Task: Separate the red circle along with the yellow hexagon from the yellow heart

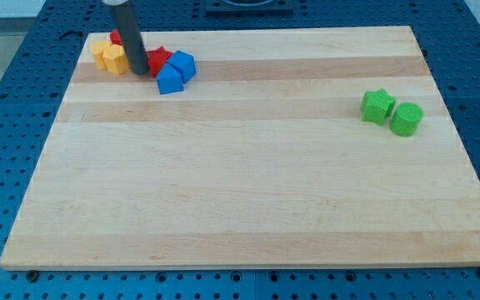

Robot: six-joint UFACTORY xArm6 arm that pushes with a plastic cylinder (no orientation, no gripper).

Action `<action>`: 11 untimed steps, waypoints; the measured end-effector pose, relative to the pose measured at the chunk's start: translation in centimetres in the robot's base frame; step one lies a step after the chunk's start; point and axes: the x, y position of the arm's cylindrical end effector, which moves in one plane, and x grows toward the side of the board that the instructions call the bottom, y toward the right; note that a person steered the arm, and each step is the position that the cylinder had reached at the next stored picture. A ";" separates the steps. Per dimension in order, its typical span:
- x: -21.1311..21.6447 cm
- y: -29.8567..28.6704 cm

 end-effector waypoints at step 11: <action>1.3 -3.4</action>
